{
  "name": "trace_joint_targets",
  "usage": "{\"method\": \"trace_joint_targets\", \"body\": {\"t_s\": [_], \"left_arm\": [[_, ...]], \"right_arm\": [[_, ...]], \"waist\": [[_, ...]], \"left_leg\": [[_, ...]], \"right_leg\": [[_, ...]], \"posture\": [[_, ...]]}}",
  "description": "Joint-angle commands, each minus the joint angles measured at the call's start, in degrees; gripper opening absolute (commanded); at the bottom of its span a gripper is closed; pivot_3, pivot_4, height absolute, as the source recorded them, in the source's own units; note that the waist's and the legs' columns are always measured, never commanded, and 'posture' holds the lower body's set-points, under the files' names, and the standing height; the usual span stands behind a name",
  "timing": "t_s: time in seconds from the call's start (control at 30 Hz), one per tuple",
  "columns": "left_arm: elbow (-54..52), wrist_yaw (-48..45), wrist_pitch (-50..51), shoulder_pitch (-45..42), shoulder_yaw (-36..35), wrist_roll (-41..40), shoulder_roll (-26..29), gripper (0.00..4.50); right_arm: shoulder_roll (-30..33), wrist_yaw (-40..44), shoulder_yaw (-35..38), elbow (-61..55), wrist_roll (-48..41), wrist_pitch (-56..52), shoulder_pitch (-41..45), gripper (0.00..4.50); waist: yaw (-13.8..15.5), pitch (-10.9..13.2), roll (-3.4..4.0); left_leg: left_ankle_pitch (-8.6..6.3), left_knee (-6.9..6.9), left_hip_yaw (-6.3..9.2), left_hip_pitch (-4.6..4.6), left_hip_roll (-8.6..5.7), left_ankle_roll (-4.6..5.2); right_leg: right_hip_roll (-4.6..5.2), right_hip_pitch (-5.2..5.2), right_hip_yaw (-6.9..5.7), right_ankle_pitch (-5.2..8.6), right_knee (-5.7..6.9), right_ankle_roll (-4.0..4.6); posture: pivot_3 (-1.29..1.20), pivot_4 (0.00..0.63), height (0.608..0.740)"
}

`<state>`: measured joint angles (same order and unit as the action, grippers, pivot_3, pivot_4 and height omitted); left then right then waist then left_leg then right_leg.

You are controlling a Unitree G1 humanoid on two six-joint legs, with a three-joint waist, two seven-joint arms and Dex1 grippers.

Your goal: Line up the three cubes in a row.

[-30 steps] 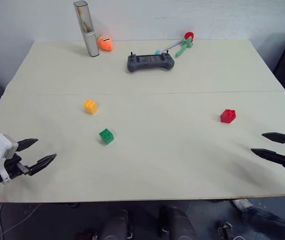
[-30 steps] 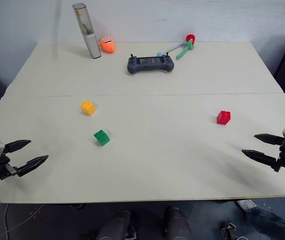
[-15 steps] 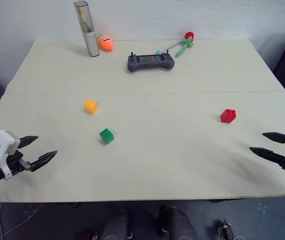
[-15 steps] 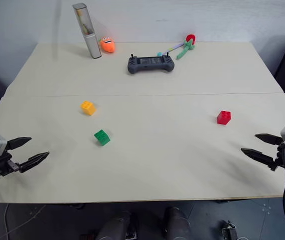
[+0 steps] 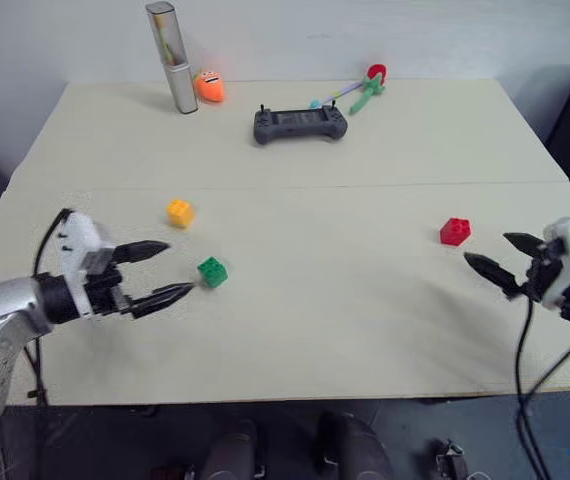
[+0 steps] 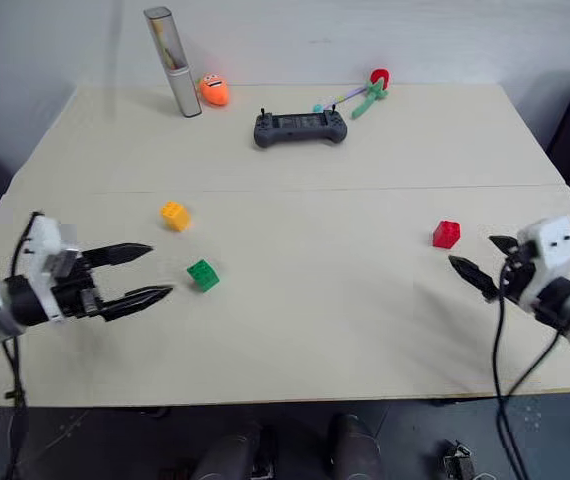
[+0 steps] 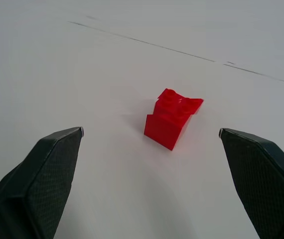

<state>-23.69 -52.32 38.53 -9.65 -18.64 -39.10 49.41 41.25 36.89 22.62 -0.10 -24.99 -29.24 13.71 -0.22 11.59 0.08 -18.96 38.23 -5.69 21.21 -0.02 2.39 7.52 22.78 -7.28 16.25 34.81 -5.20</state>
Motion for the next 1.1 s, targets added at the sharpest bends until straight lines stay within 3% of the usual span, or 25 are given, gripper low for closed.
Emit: {"method": "trace_joint_targets", "body": {"t_s": [0.03, 0.17, 0.4, 0.67, 0.8, 1.0, 1.1], "left_arm": [[-3.2, -1.1, 1.5, -5.1, 4.4, -2.8, 0.0, 4.48], [-2.9, -1.6, 1.3, -9.8, 7.8, -2.7, -0.5, 4.48], [-2.7, -0.8, 0.5, -12.4, 9.6, -1.3, -1.0, 4.48], [-2.9, -0.9, 0.0, -12.2, 9.3, -0.9, -0.8, 4.48], [-2.7, -0.8, -0.5, -12.4, 9.4, -0.5, -0.8, 4.50], [-2.1, -1.0, -0.8, -13.4, 10.1, -0.2, -1.0, 4.50], [-2.1, -1.2, -1.2, -13.5, 10.3, 0.1, -1.0, 4.50]], "right_arm": [[-4.9, -11.1, -0.5, 0.1, 1.6, -3.6, 5.8, 4.50], [-11.5, -19.9, 0.2, 3.7, 1.9, -5.9, 12.7, 4.50], [-15.5, -28.2, -1.6, 10.2, 5.8, -4.1, 18.3, 4.50], [-16.2, -29.7, -2.9, 14.7, 8.5, -1.0, 19.4, 4.50], [-16.5, -29.0, -2.8, 16.1, 7.9, -0.6, 19.9, 3.65], [-16.6, -27.0, -3.1, 16.4, 7.2, 0.5, 20.0, 1.56], [-14.2, -20.8, -4.8, 13.7, 5.9, -1.6, 18.6, 1.53]], "waist": [[-0.1, 0.0, 0.00], [0.0, 0.0, 0.00], [0.0, 0.0, 0.00], [-0.1, 0.0, 0.00], [-0.1, 0.0, 0.00], [-0.1, 0.0, 0.00], [0.0, 0.0, 0.00]], "left_leg": [[0.03, 0.00, -0.01, 0.00, 0.00, -0.01], [0.12, -0.01, -0.04, 0.02, -0.01, -0.01], [0.18, 0.02, -0.01, 0.08, -0.09, 0.10], [0.20, 0.00, 0.00, 0.07, -0.08, 0.08], [0.21, 0.00, 0.00, 0.07, -0.08, 0.08], [0.21, 0.00, 0.00, 0.07, -0.08, 0.08], [0.21, 0.00, 0.00, 0.07, -0.08, 0.08]], "right_leg": [[-0.03, 0.01, 0.00, 0.00, 0.02, 0.00], [-0.11, 0.04, 0.02, 0.01, 0.07, 0.02], [-0.11, 0.03, 0.02, 0.01, 0.06, 0.00], [-0.12, 0.04, 0.02, 0.01, 0.08, 0.00], [-0.13, 0.04, 0.02, 0.01, 0.08, 0.00], [-0.12, 0.04, 0.02, 0.01, 0.10, 0.00], [-0.13, 0.04, 0.02, 0.01, 0.09, 0.00]], "posture": [[0.00, 0.150, 0.740], [0.00, 0.150, 0.740], [0.00, 0.150, 0.740], [0.00, 0.150, 0.740], [0.00, 0.150, 0.740], [0.00, 0.150, 0.740], [0.00, 0.150, 0.740]]}}
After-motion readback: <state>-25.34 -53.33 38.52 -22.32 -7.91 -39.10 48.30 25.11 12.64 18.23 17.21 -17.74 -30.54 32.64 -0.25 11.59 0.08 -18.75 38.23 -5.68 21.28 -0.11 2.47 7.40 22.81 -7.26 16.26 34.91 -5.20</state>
